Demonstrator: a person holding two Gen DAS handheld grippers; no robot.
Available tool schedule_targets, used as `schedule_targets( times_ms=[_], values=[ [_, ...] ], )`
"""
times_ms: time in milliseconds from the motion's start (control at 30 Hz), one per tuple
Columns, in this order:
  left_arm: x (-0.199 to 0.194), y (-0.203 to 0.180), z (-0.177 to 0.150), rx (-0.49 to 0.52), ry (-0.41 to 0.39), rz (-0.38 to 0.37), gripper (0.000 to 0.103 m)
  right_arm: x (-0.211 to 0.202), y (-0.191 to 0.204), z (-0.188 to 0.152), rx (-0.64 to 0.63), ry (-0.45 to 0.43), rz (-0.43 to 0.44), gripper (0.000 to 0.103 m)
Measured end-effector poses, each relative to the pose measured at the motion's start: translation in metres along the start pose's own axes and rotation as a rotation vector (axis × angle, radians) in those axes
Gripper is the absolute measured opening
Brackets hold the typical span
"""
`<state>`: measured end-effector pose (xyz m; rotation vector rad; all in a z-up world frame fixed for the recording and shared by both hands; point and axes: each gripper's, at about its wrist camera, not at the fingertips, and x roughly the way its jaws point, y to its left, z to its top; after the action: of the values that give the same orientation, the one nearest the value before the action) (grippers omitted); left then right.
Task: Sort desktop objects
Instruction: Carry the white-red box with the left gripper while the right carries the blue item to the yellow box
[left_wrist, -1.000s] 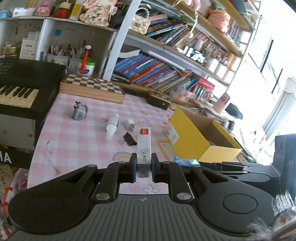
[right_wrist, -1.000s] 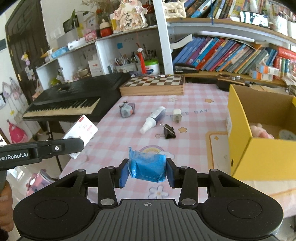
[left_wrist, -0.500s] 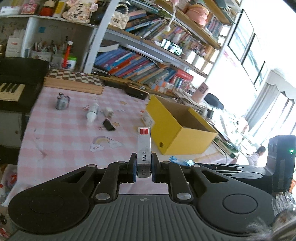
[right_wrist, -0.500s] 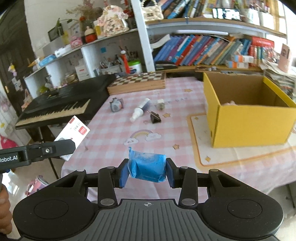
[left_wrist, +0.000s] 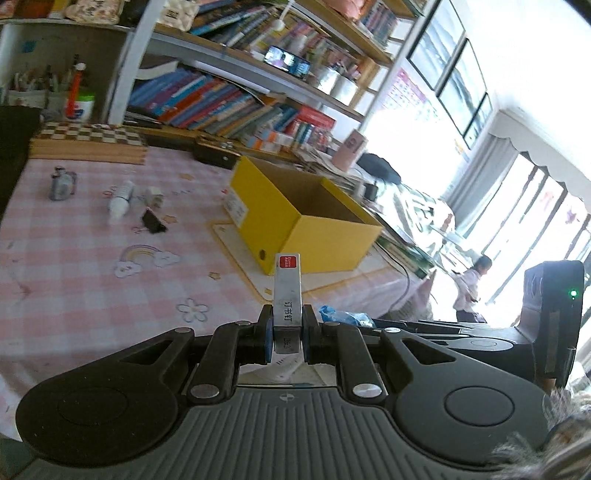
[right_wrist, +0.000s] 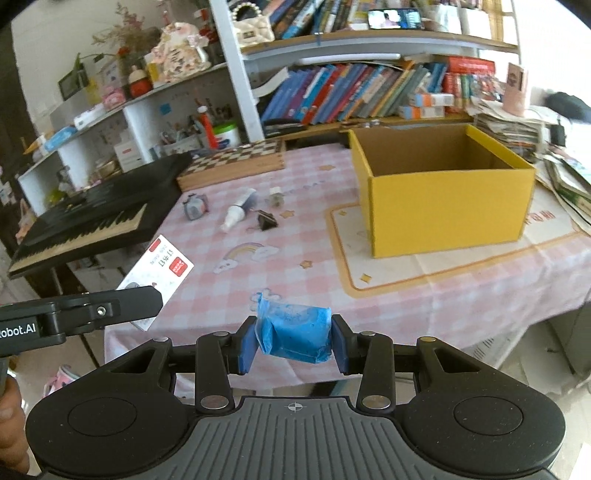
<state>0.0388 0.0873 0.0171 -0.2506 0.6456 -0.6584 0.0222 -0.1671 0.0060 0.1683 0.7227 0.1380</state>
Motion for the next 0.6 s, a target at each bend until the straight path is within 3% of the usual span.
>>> schedule_targets(
  times_ms=[600],
  values=[
    [0.048, -0.042, 0.007, 0.09, 0.09, -0.127, 0.013, -0.021, -0.053, -0.008, 0.12, -0.016, -0.112, 0.039]
  ],
)
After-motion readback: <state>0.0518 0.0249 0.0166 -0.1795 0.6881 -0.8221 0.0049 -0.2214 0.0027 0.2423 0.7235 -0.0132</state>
